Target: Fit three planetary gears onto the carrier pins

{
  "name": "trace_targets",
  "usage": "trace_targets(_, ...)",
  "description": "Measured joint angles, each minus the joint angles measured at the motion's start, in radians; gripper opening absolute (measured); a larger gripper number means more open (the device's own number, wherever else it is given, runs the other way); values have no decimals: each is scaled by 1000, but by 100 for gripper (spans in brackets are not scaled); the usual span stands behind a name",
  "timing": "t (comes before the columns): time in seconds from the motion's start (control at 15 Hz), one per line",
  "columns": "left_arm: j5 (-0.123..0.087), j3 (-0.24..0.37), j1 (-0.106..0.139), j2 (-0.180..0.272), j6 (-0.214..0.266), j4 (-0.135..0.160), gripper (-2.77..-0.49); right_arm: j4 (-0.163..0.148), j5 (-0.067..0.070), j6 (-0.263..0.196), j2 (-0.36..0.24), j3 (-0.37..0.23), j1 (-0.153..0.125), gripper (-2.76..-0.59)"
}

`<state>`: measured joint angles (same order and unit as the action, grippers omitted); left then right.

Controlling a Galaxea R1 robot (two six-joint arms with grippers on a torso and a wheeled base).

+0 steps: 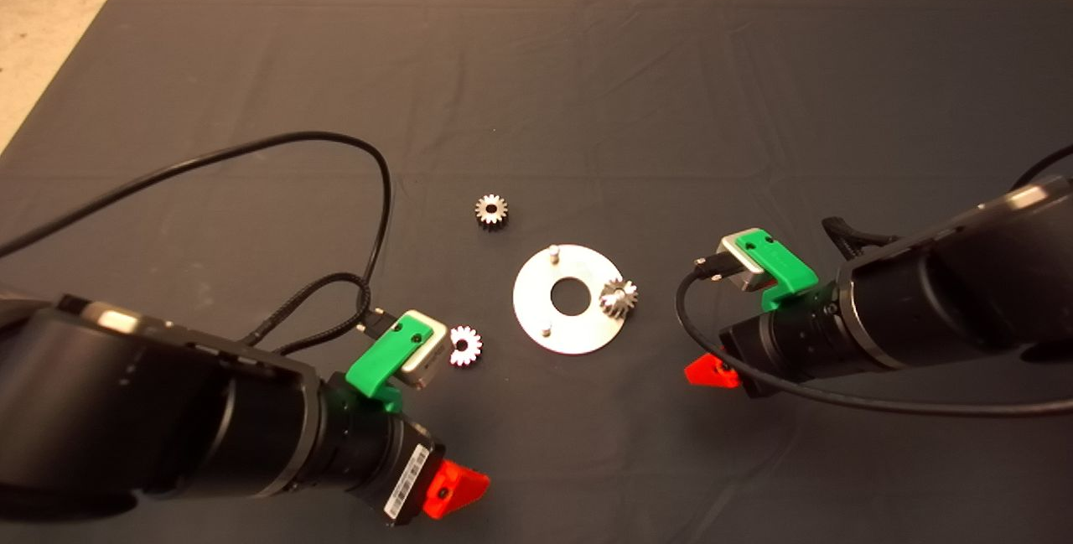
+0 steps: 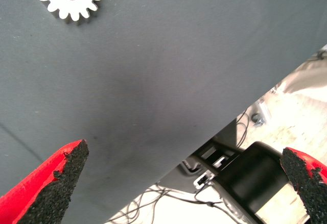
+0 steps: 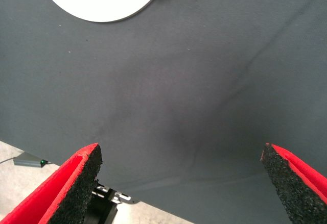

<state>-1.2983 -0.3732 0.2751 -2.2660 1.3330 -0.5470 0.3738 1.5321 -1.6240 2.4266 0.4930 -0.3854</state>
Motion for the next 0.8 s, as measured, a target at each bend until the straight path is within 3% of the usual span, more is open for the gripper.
trace_targets(0.07, 0, -27, 0, -2, -12, -1, -51, -23, 0, 0, 0, -1, -15, -102)
trace_targets(0.2, 0, -58, 2, -9, -22, -1, -51, -37, 0, 0, -11, -17, -34, -102)
trace_targets(0.47, 0, -168, 2, -52, -160, 0, -51, -52, 1, 0, -39, -31, -42, -102)
trace_targets(0.8, 0, -263, 1, -133, -248, 1, -51, -55, 1, 0, -42, -32, -42, -102)
